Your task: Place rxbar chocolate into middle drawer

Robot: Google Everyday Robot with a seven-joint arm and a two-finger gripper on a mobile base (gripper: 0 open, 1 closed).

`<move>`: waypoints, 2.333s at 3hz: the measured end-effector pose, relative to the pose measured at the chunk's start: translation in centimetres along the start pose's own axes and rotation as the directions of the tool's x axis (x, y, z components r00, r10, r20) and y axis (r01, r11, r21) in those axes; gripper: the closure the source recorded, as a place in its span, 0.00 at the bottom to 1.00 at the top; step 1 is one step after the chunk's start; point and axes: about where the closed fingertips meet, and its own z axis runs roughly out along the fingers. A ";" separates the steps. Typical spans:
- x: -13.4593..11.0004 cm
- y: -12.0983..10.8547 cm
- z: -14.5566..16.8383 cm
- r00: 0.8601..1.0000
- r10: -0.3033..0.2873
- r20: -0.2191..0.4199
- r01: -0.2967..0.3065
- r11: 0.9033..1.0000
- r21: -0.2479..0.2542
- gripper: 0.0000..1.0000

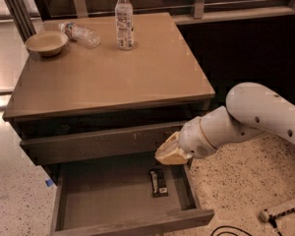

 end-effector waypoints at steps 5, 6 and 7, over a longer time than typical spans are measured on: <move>-4.8 -0.1 -3.5 0.996 -0.080 0.037 0.078 0.995 0.059 0.03; -11.3 -0.5 -8.8 0.978 -0.196 0.070 0.183 0.971 0.154 0.00; -18.8 -0.4 -15.9 0.944 -0.325 0.064 0.295 0.914 0.280 0.00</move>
Offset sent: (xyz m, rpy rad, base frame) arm -0.0001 0.0002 -0.0009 0.0016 0.0028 0.0006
